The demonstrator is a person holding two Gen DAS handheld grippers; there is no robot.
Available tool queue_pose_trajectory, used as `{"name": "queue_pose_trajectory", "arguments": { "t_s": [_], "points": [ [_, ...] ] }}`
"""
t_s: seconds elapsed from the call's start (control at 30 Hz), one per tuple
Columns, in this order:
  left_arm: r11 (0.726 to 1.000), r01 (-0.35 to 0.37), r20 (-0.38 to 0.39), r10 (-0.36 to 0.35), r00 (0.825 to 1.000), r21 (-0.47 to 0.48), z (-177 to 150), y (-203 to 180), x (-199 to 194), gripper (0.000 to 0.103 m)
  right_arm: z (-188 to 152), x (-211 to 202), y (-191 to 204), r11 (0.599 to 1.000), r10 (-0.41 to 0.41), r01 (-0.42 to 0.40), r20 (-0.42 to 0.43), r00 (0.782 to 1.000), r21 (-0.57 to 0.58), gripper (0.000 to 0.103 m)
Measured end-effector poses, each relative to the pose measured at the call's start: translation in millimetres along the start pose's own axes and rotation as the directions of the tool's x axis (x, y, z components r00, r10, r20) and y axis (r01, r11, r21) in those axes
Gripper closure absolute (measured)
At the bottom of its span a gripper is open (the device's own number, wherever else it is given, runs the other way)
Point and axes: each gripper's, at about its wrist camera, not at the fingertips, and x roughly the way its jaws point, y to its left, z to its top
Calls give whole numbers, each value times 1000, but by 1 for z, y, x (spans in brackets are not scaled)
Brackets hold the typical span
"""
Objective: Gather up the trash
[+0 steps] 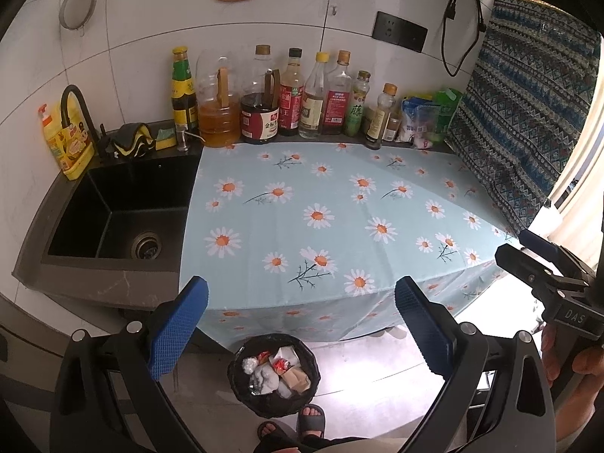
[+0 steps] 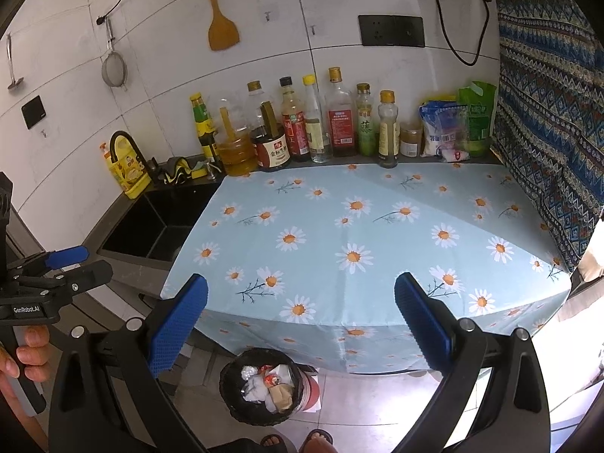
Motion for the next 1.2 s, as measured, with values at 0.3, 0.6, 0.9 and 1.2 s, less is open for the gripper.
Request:
{"name": "queue_pose_trajectory", "arguments": {
  "t_s": [0.3, 0.6, 0.9, 1.2],
  "points": [
    [1000, -3, -13, 3, 1000, -8, 5, -1, 6, 7, 0, 12, -11, 1000, -11, 11, -17, 1000, 23, 5],
    [1000, 2, -17, -3, 1000, -16, 8, -5, 11, 7, 0, 15, -15, 1000, 2, -2, -15, 1000, 25, 5],
    [1000, -6, -16, 6, 1000, -13, 8, -8, 10, 7, 7, 15, -13, 1000, 12, -12, -9, 1000, 9, 5],
    [1000, -6, -19, 6, 1000, -2, 6, -11, 11, 7, 4, 16, -15, 1000, 4, -4, -27, 1000, 10, 5]
  ]
}}
